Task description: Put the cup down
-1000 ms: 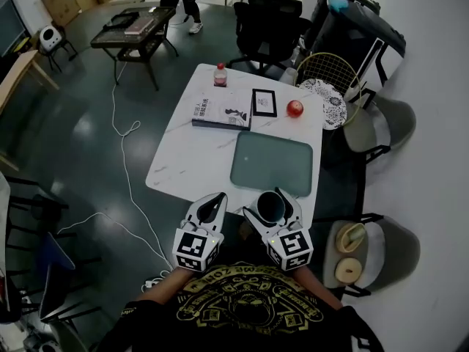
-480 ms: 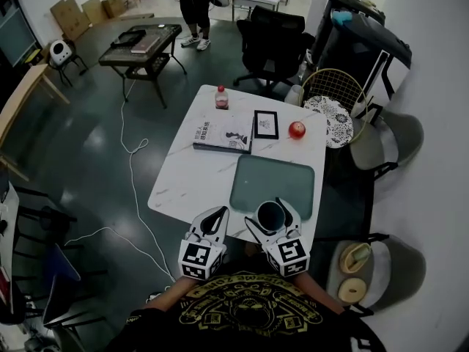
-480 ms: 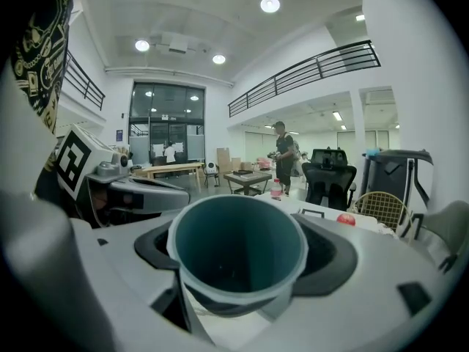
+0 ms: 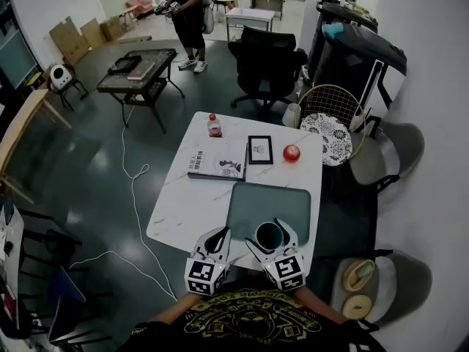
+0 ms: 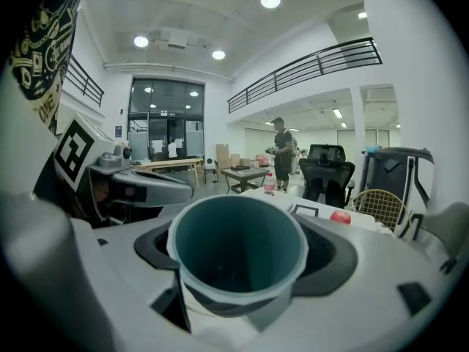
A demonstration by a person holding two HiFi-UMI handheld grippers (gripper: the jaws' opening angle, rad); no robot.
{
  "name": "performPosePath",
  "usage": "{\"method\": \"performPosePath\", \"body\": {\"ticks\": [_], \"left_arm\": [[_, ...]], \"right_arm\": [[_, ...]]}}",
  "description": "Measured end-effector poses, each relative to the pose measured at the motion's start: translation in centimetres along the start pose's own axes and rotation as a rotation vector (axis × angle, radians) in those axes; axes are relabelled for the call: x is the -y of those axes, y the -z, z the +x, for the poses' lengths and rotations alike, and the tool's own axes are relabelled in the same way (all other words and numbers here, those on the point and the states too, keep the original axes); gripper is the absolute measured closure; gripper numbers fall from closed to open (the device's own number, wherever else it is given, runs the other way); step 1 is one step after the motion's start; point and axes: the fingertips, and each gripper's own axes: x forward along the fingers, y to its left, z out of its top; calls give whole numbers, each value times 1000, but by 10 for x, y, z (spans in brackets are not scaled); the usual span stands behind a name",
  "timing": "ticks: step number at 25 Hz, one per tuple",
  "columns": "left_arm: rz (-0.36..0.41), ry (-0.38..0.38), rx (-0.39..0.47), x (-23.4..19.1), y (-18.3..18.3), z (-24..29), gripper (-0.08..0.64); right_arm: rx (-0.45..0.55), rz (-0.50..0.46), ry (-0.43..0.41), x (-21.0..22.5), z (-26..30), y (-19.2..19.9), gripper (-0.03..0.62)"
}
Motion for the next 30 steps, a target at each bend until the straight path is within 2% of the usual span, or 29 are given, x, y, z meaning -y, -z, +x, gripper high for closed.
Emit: {"method": "performPosePath", "body": {"ticks": [4,11,24,30], "left_arm": [[-7,-13,-31,-2,12,15,549],[-32,-45,-71,-7,30,40,549],[-58,-107,-147,-10,64,80,549],[-61,-126,-180,-6,78,88,549]], "right_arm": [[-35,-17,-14,9,7,6,195],[-75,24,-37,24,26,39,195],[-135,-17,-92,50,51,73,195],[-151,-30,-89,65,61,89,195]]}}
